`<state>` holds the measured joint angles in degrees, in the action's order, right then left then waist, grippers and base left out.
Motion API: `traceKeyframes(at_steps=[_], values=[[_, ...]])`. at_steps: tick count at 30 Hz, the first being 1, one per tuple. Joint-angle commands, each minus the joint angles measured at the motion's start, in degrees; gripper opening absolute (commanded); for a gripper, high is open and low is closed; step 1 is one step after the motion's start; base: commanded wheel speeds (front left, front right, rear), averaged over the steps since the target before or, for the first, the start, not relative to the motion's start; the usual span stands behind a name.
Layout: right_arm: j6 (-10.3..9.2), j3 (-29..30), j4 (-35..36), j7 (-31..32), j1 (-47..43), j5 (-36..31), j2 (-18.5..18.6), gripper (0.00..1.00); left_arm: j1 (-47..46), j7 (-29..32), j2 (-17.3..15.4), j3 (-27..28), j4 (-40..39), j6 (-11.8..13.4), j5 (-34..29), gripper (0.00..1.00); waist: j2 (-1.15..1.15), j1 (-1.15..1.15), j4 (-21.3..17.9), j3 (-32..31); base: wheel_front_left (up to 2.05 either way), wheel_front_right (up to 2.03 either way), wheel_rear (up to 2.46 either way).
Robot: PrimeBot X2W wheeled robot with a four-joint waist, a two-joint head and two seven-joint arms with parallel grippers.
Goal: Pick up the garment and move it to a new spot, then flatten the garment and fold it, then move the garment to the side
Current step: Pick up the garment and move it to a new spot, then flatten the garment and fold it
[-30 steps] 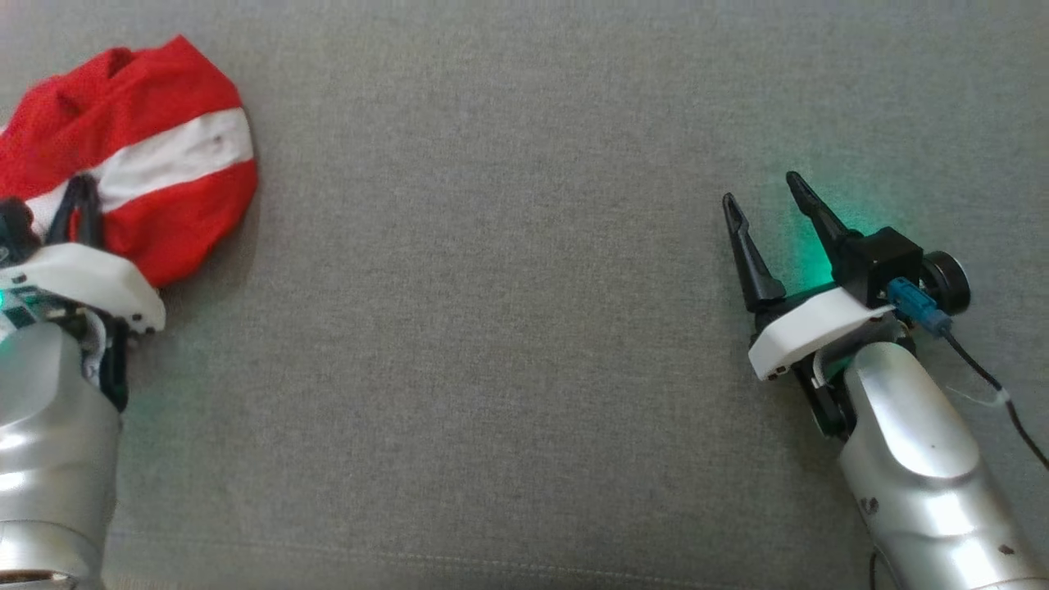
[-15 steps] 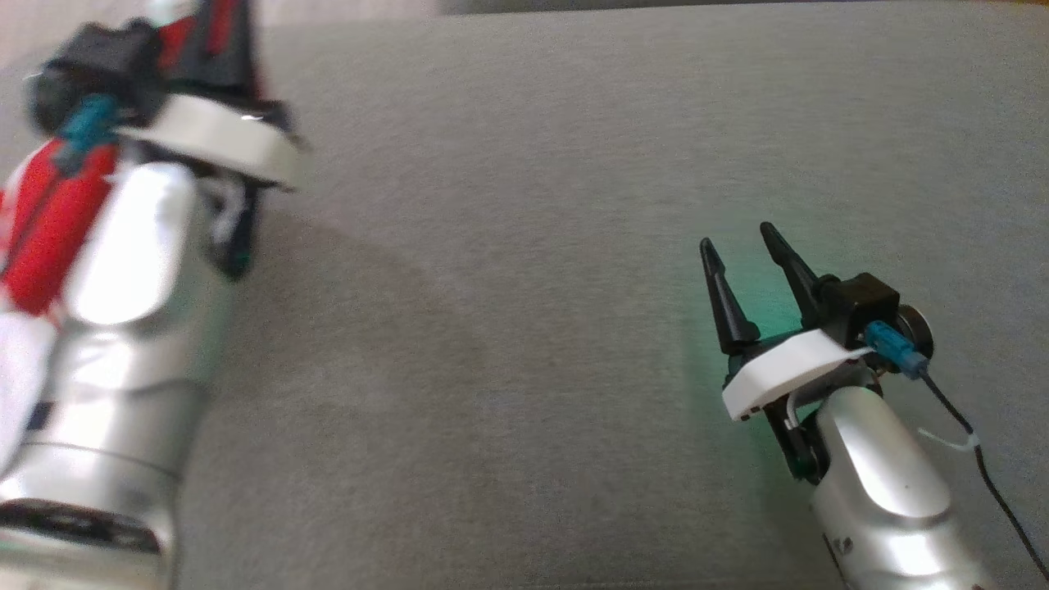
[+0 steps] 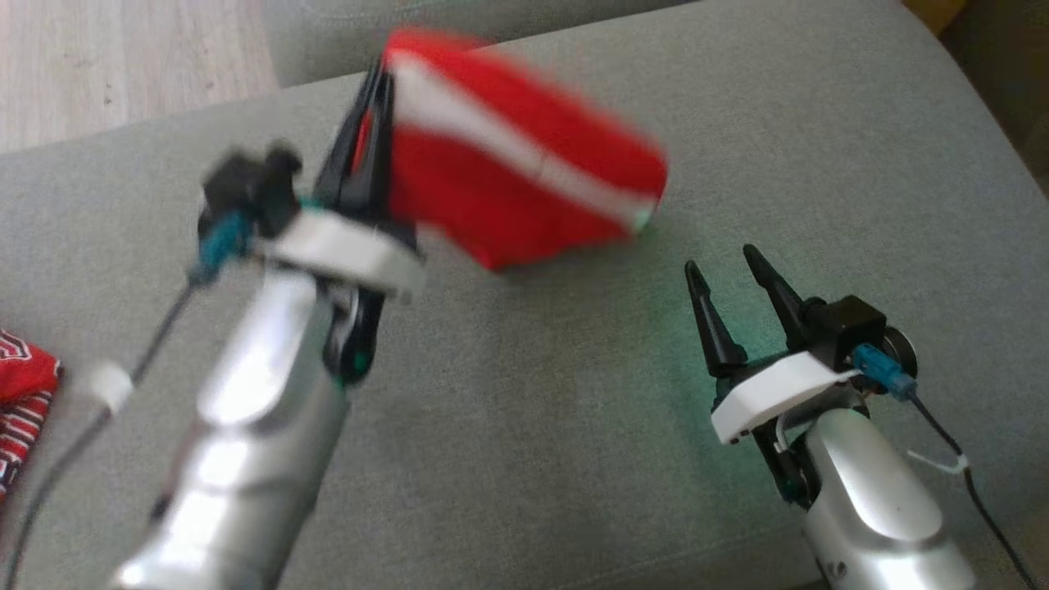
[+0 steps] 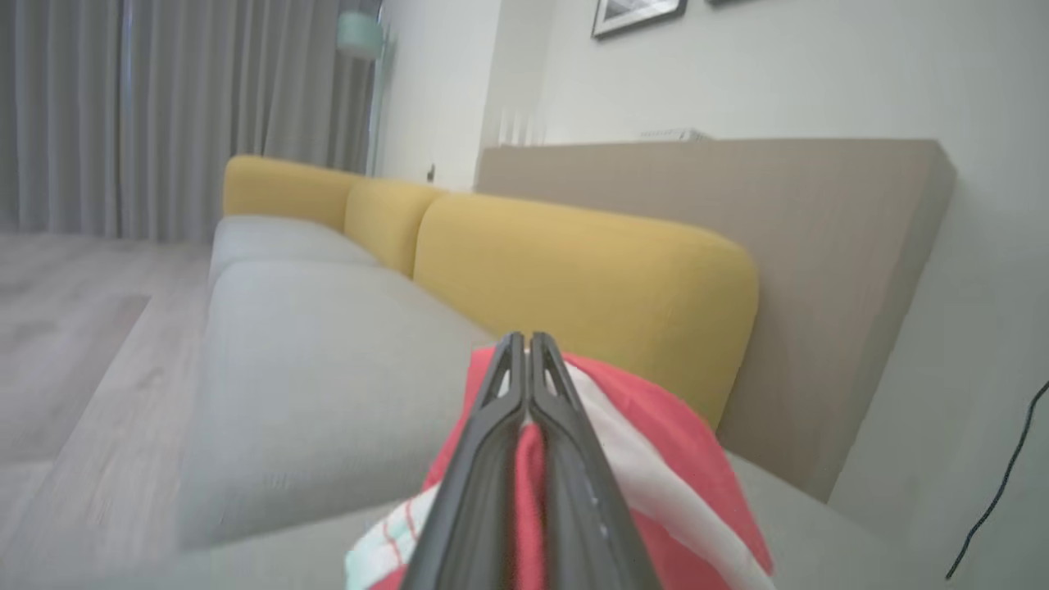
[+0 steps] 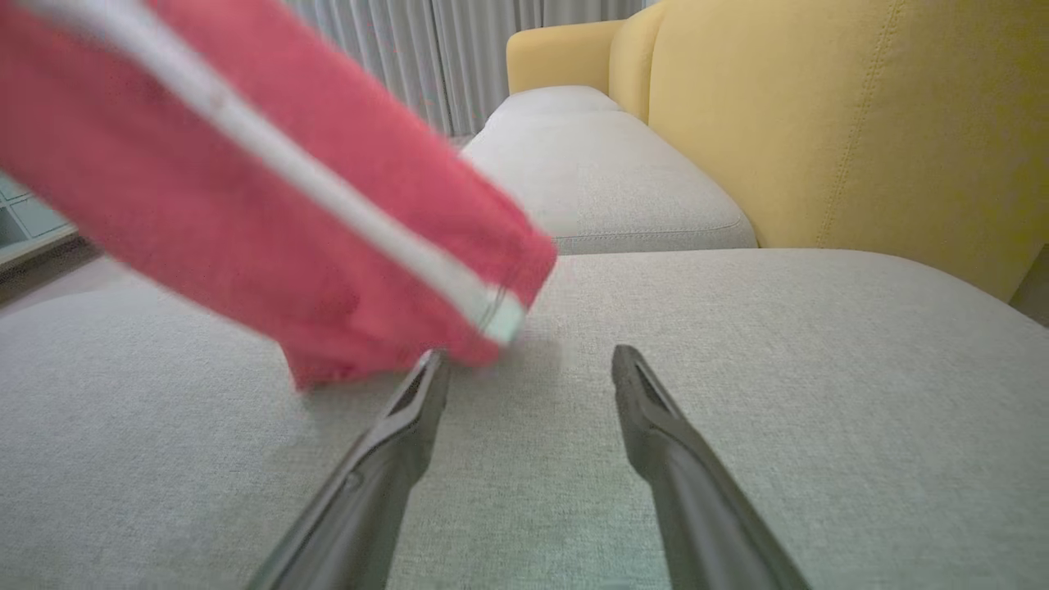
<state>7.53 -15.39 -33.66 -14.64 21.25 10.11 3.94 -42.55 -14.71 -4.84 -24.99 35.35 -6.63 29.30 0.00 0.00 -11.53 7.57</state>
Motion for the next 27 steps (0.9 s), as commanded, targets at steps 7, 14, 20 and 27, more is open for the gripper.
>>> traceKeyframes(at_steps=[7, 14, 20, 27], values=[[-0.04, 0.52, 1.75, -0.36, -1.06, -0.32, -1.05, 1.0, 14.61, -0.29, -2.44, 8.97, 2.09, 4.8, -4.95, 1.0, 0.0, 0.0, 2.47, -1.51, 0.0, 0.0, 0.0], [-0.04, 1.68, 1.96, -0.36, -3.48, -0.08, -1.05, 1.0, 27.67, -0.29, -2.53, 17.21, -2.73, 7.14, -11.13, 1.0, 0.0, 0.0, 4.15, -4.26, 0.0, 0.0, 0.0], [-0.04, 2.42, 2.18, -0.36, -7.31, 0.74, -1.06, 1.0, 37.68, -0.29, 0.1, 23.24, -10.37, 6.04, -15.71, 1.0, 0.0, 0.0, 5.69, -6.3, 0.0, 0.0, 0.0], [-0.04, 2.55, 1.84, -0.36, -9.02, 0.83, -1.06, 1.0, 41.75, -0.29, 1.83, 24.15, -13.46, 3.82, -17.71, 1.0, 0.0, 0.0, 6.86, -6.51, 0.0, 0.0, 0.0]])
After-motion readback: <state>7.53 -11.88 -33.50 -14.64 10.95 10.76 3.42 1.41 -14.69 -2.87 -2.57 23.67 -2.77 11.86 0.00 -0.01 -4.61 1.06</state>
